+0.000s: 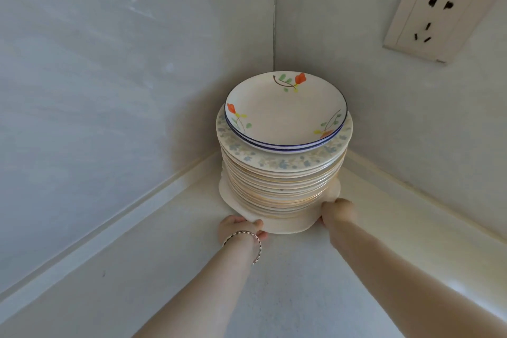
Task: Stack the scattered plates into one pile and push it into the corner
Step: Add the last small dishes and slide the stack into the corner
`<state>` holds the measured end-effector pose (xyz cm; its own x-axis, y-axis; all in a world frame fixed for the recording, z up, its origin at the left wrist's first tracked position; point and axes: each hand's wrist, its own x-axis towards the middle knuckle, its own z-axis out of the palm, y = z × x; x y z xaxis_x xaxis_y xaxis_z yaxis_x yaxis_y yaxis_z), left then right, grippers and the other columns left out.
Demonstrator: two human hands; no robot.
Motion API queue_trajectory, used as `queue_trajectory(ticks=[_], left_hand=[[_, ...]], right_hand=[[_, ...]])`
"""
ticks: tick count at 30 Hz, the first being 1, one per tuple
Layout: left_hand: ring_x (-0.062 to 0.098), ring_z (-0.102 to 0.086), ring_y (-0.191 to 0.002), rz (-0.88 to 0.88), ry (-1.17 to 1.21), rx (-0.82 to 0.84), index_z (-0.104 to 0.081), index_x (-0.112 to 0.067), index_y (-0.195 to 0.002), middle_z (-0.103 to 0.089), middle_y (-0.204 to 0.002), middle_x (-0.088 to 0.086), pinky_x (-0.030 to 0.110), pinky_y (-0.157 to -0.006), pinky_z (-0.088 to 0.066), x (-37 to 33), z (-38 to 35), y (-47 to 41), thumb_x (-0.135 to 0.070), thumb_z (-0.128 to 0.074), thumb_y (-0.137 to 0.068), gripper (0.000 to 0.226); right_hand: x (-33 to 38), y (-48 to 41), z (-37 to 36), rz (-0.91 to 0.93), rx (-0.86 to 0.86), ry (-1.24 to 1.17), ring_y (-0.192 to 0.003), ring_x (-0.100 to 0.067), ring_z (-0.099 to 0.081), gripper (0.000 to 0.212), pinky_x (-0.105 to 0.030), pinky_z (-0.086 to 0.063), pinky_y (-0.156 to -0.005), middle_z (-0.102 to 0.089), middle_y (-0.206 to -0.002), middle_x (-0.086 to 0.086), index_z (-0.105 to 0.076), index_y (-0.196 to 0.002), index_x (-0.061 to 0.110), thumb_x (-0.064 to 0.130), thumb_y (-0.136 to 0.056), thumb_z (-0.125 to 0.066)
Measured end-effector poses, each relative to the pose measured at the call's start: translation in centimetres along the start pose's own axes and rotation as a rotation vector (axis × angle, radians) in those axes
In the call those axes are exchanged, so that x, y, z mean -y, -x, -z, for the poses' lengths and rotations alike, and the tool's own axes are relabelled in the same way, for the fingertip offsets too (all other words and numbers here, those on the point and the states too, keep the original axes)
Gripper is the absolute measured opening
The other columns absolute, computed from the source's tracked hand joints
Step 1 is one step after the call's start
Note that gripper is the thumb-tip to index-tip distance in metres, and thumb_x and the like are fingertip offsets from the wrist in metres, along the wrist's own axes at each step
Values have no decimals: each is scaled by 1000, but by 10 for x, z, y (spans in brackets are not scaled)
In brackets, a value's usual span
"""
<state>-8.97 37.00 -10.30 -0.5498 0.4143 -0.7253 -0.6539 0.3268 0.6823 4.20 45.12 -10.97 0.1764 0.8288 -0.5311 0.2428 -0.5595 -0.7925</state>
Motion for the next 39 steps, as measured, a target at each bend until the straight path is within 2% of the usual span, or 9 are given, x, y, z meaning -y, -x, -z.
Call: queue_trajectory(ticks=[5, 9, 12, 16, 20, 22, 28, 34, 39], left_hand=[[27, -57, -46, -35, -19, 5, -41, -3, -66, -53, -66, 16, 31, -40, -54, 2, 2, 1, 24, -55, -77, 32], [31, -60, -67, -53, -226, -9, -55, 5, -83, -58, -77, 20, 43, -65, -59, -3, -2, 7, 13, -54, -84, 8], [41, -55, -112, -239, -444, -205, -50, 8, -123, -57, -120, 29, 42, -96, -42, -38, -9, 20, -10, -45, -94, 35], [29, -40, -132, -600, -65, -109, -43, -4, -135, -43, -144, 16, 33, -109, -31, -125, -22, 36, -32, -33, -98, 48], [22, -64, -83, -369, -107, 243, -68, -23, -92, -75, -91, 0, 16, -72, -57, -159, -38, 38, -65, -39, -84, 52], [25, -66, -97, -398, -182, 284, -68, -26, -106, -72, -109, 2, 36, -95, -52, -155, -41, 19, -79, -49, -58, 74], [27, -64, -109, -410, -17, 358, -65, -23, -116, -69, -116, 4, 48, -102, -45, -141, -40, 1, -68, -66, -45, 83], [27, -62, -96, -597, -248, 239, -68, -19, -90, -70, -94, 3, 36, -89, -49, -151, -36, 16, -45, -56, -80, 31], [27, -47, -75, -810, -776, 40, -57, -3, -78, -49, -66, 7, 29, -62, -33, -166, -30, 26, -38, -44, -93, 41]], right_hand=[[-4, 15, 0, -151, 69, -378, -107, -43, -58, 36, -41, -54, -72, -57, -114, -27, -51, -124, -8, -11, -89, -48], [3, 10, 14, -157, 154, -192, -64, -30, -63, 9, -29, -55, -43, -61, -80, -19, -57, -96, -5, -7, -89, -51], [33, -2, 30, 127, -11, 161, -78, -28, -64, 28, -41, -52, -84, -68, -91, -18, -63, -108, -1, 20, -91, -53], [113, 0, 43, 414, 143, -253, -124, -21, -48, 38, -37, -33, -108, -53, -133, -2, -54, -123, 21, 42, -94, -41], [154, 4, 38, 201, 436, -366, -98, -22, -65, 54, -31, -51, -78, -66, -107, -4, -53, -124, 18, 56, -90, -36], [152, 4, 34, 198, 510, -318, -68, -19, -71, 45, -26, -54, -56, -74, -78, -2, -64, -100, 16, 52, -91, -39], [137, -9, 33, 244, 485, -325, -86, -25, -65, 32, -30, -49, -70, -70, -95, -7, -64, -98, 21, 45, -90, -43], [140, 2, 40, 372, 214, -153, -112, -23, -57, 53, -36, -46, -95, -58, -126, -1, -51, -130, 20, 45, -83, -57], [145, 21, 51, 562, 23, 371, -74, -26, -57, 40, -29, -42, -65, -70, -92, -20, -70, -89, 0, 33, -91, -48]])
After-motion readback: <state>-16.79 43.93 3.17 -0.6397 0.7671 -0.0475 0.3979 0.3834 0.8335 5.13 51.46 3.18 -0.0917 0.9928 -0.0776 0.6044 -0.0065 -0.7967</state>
